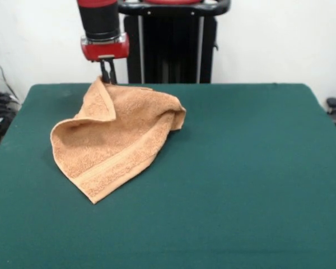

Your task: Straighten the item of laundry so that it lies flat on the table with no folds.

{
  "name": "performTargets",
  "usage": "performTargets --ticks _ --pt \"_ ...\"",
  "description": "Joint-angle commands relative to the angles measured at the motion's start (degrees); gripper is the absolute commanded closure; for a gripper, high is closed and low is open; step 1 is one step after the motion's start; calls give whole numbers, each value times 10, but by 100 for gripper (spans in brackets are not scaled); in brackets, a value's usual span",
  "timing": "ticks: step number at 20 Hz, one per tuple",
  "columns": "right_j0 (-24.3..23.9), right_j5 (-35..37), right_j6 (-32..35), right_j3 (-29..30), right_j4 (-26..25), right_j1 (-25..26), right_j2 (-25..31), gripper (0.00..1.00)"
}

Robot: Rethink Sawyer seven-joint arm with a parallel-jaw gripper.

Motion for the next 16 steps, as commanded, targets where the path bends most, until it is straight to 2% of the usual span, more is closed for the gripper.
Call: performTargets --ticks 1,6,16 --pt "-34 102 -104 -24 -24 12 93 100" --pt "-68 134 -126 -23 -35 1 114 100" --pt "-85 128 -93 8 -82 -9 103 100"
